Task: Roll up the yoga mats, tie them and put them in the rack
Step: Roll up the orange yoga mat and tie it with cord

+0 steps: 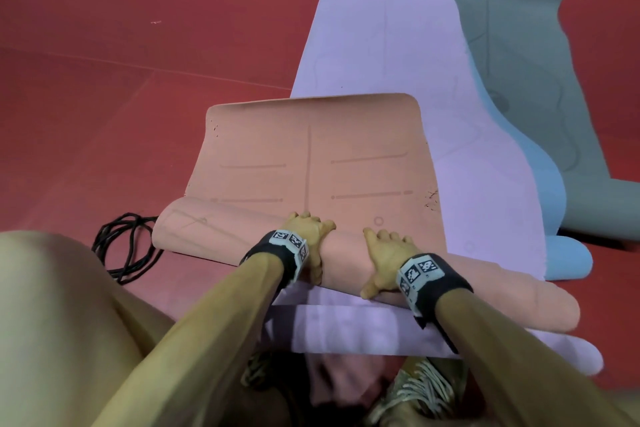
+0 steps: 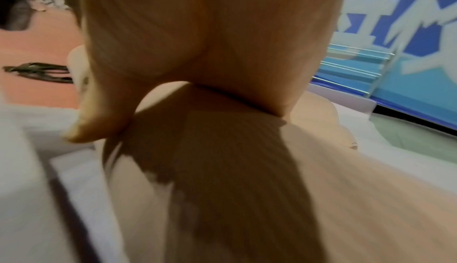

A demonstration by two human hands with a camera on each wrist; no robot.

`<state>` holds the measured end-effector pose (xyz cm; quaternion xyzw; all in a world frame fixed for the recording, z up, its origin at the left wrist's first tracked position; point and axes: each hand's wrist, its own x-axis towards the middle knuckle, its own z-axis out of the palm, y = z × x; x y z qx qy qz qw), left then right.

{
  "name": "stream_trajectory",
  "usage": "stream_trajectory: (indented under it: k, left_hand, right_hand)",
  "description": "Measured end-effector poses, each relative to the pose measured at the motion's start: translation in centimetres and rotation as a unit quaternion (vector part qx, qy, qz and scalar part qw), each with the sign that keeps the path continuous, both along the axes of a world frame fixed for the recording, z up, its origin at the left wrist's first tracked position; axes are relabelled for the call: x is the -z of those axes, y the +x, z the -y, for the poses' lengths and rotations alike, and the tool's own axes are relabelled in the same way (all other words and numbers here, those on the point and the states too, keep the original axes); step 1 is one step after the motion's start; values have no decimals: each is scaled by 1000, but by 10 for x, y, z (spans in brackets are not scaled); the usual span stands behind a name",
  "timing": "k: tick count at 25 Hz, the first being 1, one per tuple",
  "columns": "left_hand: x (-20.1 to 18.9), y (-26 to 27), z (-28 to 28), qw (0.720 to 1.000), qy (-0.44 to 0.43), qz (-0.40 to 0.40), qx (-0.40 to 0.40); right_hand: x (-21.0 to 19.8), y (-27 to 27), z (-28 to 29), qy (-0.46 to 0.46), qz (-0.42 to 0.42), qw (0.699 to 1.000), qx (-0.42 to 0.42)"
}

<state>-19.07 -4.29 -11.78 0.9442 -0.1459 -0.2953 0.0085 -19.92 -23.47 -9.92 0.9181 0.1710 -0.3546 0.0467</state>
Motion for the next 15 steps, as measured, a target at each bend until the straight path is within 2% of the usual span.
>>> stream_trajectory:
  k: [3,6,9,12,15]
  left_hand:
    - [0,3,2,1000,9,-11,-3]
    - [6,-10,-1,1000,-1,20,-1]
    - [7,-21,-10,998,-15,58,6]
    - [6,-28,-23,998,16,57,7]
    - [6,-29,-25,997,54,55,13]
  right_hand:
    - [2,-8,-2,-2,46,999,-21]
    - [2,0,0,15,37,999,-10]
    - [-2,17,1,33,-17,999,25]
    - [-6,32,6,53,-112,989,80]
    - [-6,33,7,52,-134,986,85]
